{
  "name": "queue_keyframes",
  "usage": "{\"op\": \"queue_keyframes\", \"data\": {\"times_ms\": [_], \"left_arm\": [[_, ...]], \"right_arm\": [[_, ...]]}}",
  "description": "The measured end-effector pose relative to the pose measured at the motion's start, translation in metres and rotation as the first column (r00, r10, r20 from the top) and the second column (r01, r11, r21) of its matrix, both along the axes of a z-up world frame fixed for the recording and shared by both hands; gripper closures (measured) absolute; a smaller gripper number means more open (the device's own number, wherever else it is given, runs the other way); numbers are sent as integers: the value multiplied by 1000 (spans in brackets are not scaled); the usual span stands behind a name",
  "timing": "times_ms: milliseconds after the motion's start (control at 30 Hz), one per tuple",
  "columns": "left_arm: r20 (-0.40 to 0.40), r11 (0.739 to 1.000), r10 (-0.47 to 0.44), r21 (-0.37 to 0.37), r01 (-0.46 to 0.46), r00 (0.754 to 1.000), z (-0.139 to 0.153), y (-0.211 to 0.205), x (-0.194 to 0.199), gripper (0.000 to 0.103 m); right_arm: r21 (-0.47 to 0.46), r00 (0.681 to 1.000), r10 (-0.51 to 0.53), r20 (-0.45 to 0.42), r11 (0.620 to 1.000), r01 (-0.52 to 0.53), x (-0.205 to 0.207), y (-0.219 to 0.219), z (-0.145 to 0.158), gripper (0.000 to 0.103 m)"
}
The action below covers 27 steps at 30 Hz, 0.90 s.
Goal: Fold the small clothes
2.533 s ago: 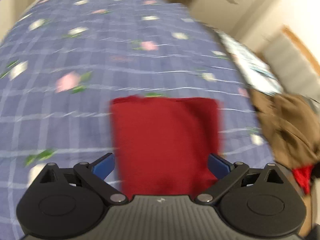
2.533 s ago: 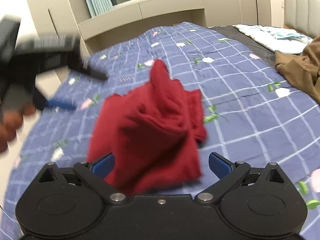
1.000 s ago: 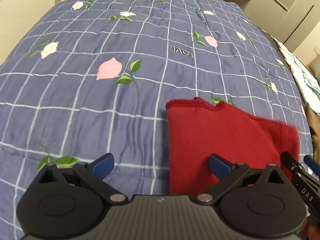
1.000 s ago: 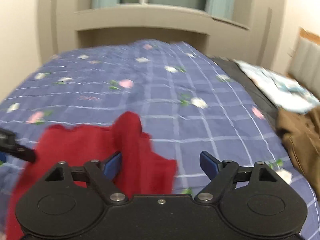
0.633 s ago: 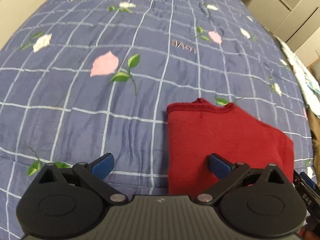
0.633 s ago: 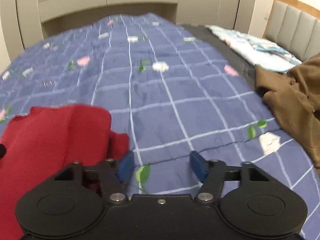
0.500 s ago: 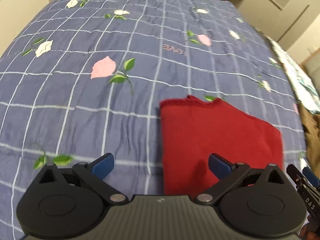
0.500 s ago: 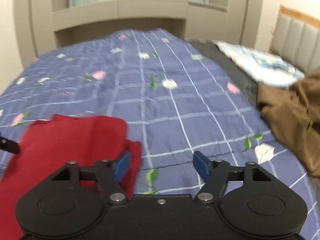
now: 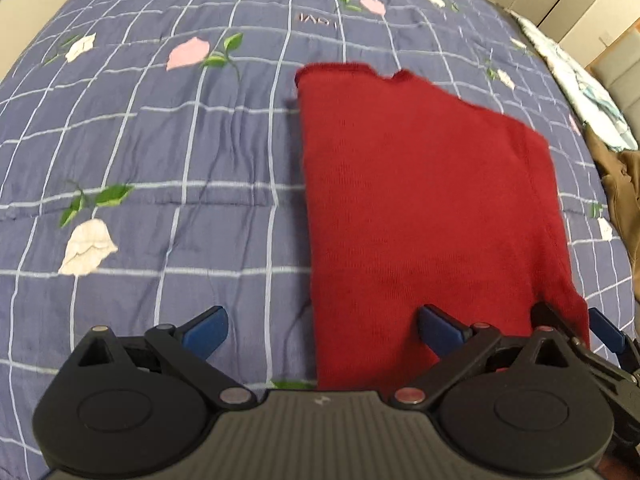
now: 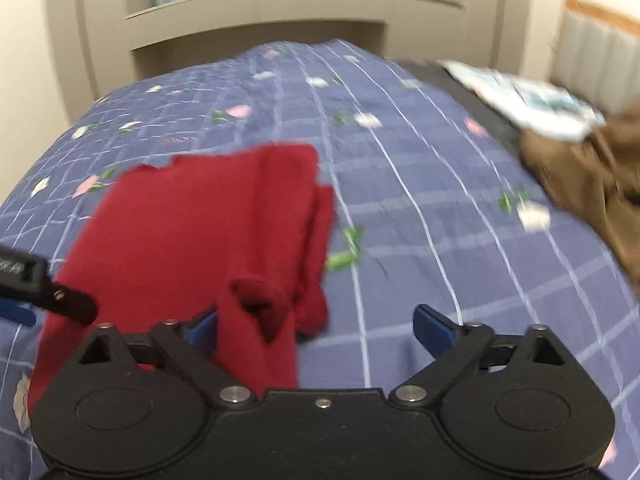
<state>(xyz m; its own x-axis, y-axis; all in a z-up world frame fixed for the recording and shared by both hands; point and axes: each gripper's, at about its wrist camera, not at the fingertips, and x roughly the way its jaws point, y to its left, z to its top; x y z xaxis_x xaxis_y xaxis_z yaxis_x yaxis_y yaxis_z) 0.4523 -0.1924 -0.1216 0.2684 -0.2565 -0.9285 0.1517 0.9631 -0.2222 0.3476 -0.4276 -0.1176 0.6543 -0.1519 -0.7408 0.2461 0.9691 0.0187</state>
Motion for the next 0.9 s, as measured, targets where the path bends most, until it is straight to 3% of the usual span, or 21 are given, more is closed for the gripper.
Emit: {"op": "queue_keyframes", "data": {"times_ms": [233, 433, 600, 700, 900], "left_arm": [[2, 1000, -14, 18, 14, 1000, 7, 1, -3, 1], [-20, 1000, -11, 10, 11, 1000, 1, 4, -5, 1], [-23, 1000, -7, 7, 8, 1000, 3, 7, -8, 1], [-41, 1000, -8, 1, 8, 999, -1, 10, -10, 1], [-12, 997, 28, -74, -28, 1000, 5, 23, 2, 1]], "right_arm": [[13, 999, -18, 36, 1000, 17, -6, 2, 10, 2], [63, 998, -60, -13, 996, 61, -15, -3, -4, 1], [66, 998, -58, 39, 996, 55, -24, 0, 9, 1], [59, 998, -53, -15, 997, 54, -26, 2, 2, 1], [191, 999, -11, 41, 981, 3, -19, -10, 8, 1]]}}
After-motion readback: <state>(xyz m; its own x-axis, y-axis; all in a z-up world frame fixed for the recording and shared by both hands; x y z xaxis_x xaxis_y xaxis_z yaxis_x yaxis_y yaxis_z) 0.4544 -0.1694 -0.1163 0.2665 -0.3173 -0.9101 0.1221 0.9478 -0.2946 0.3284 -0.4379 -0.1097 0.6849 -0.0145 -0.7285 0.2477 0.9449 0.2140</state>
